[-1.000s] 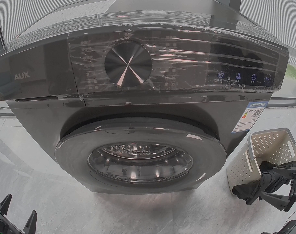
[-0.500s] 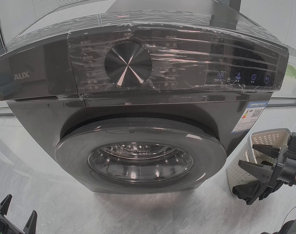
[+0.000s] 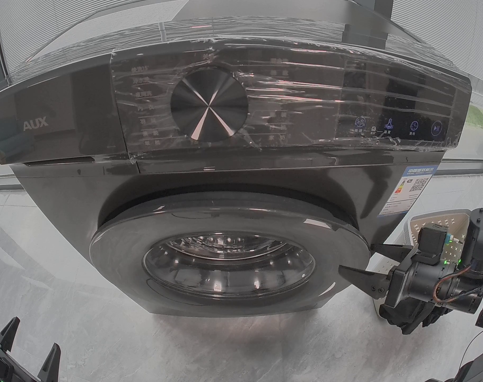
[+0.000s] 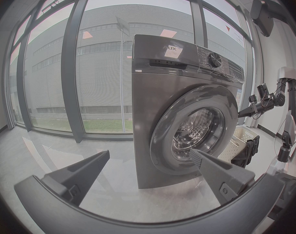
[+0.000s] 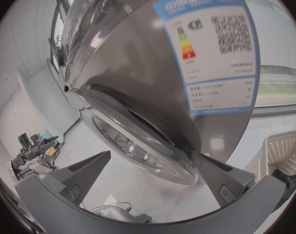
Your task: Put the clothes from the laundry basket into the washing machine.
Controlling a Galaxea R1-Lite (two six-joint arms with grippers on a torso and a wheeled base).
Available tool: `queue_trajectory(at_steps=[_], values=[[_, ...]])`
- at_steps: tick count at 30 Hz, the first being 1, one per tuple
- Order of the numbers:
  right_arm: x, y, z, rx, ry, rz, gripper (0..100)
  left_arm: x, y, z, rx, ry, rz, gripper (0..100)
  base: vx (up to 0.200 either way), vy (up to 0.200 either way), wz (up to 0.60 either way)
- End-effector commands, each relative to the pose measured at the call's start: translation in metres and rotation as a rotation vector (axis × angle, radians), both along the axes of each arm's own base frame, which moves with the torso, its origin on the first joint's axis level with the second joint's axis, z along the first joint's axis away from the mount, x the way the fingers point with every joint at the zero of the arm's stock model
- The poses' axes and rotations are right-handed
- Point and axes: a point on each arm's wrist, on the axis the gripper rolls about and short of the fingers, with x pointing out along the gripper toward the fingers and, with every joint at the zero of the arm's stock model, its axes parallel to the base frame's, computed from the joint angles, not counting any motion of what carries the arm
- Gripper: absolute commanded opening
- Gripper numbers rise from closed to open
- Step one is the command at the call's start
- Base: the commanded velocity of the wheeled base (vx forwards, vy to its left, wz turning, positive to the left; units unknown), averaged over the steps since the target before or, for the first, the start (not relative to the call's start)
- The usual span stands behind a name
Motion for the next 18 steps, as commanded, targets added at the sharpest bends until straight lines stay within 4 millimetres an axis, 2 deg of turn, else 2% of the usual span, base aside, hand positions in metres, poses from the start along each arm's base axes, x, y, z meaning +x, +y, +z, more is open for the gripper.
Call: queue_trajectory(at_steps=[1,6,8,12,14,18], values=[[0.006,0.006,-0.012,-0.030,0.049,0.011,100,0.000,0.000,-0.005,0.000,0.002,0.000,100,0.000,0.000,0.00],[-0.002,0.006,-0.019,-0.045,0.070,0.033,100,0.000,0.000,-0.005,0.000,0.003,0.000,100,0.000,0.000,0.00],[-0.012,0.001,-0.025,-0.060,0.086,0.046,100,0.000,0.000,-0.005,0.001,0.001,0.000,100,0.000,0.000,0.00],[-0.026,-0.008,-0.022,-0.043,0.070,0.065,100,0.000,0.000,-0.005,0.001,0.003,0.000,100,-0.200,0.000,0.00],[-0.024,-0.010,-0.018,-0.031,0.054,0.059,100,0.000,0.000,-0.005,0.001,0.001,0.000,100,-0.200,0.000,0.00],[-0.015,-0.008,-0.012,-0.022,0.033,0.036,100,0.000,0.000,-0.005,0.001,0.003,0.000,100,0.000,0.000,0.00]])
